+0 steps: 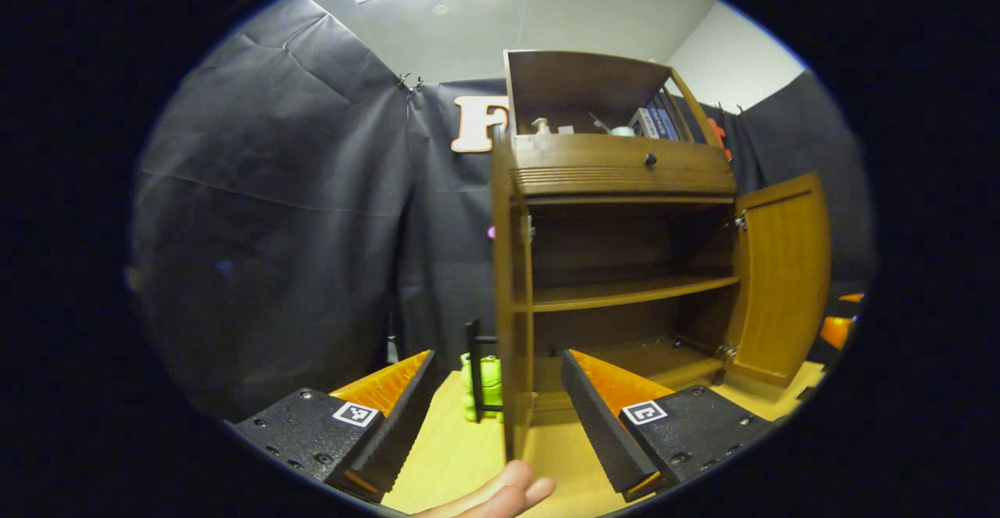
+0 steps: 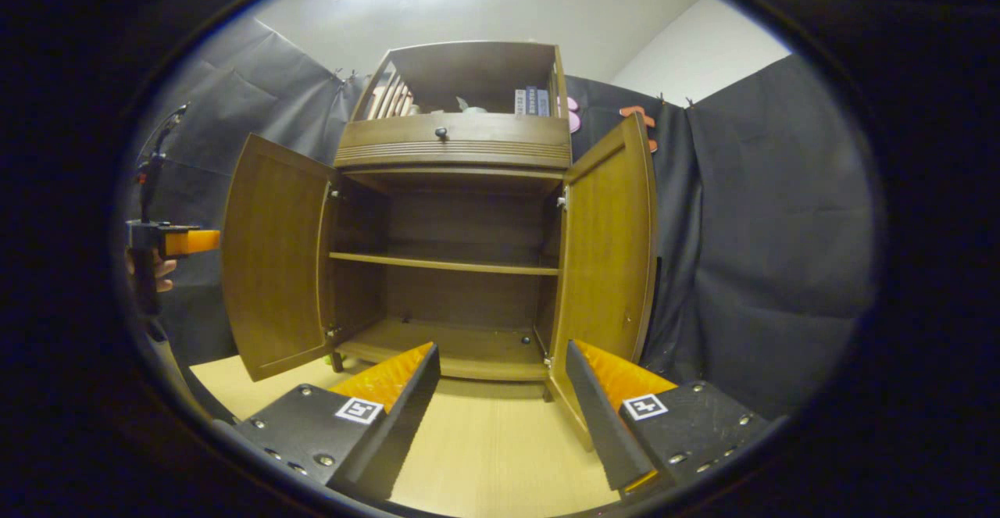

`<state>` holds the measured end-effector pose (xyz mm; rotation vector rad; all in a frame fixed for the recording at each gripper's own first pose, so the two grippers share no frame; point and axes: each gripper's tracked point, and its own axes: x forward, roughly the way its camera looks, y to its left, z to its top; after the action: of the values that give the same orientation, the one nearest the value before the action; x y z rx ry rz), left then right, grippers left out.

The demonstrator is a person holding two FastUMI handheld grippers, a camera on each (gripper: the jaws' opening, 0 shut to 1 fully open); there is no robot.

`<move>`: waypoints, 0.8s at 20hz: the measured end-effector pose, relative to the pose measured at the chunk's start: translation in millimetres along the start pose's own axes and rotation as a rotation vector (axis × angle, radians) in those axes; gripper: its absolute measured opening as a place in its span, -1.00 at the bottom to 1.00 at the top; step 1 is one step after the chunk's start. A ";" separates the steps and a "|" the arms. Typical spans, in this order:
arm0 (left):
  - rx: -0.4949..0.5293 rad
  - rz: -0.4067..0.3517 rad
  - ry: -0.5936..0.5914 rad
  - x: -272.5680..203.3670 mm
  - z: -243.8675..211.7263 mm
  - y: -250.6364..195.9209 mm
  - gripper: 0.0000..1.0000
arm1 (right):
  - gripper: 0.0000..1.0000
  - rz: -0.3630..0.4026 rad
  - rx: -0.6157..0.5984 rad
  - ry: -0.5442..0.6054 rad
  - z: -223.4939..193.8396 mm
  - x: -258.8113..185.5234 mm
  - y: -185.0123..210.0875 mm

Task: Open the right door of the double-door shoe cabinet with the right hand, and open the left door with the left hand.

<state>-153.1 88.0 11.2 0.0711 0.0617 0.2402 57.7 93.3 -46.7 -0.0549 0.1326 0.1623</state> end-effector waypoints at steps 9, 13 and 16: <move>-0.012 -0.103 -0.048 8.0 22.4 -96.1 0.94 | 0.87 0.005 0.021 -0.010 7.1 6.8 -14.6; 0.009 -0.146 -0.047 21.5 17.5 -144.5 0.94 | 0.87 0.002 0.013 -0.007 15.9 14.4 -21.6; 0.003 -0.207 -0.011 30.5 4.9 -187.0 0.96 | 0.96 -0.013 0.036 -0.021 30.5 19.6 -26.8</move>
<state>-79.2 -86.2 -0.1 0.0685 0.0577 0.0329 85.1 72.0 -18.0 -0.0182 0.1138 0.1472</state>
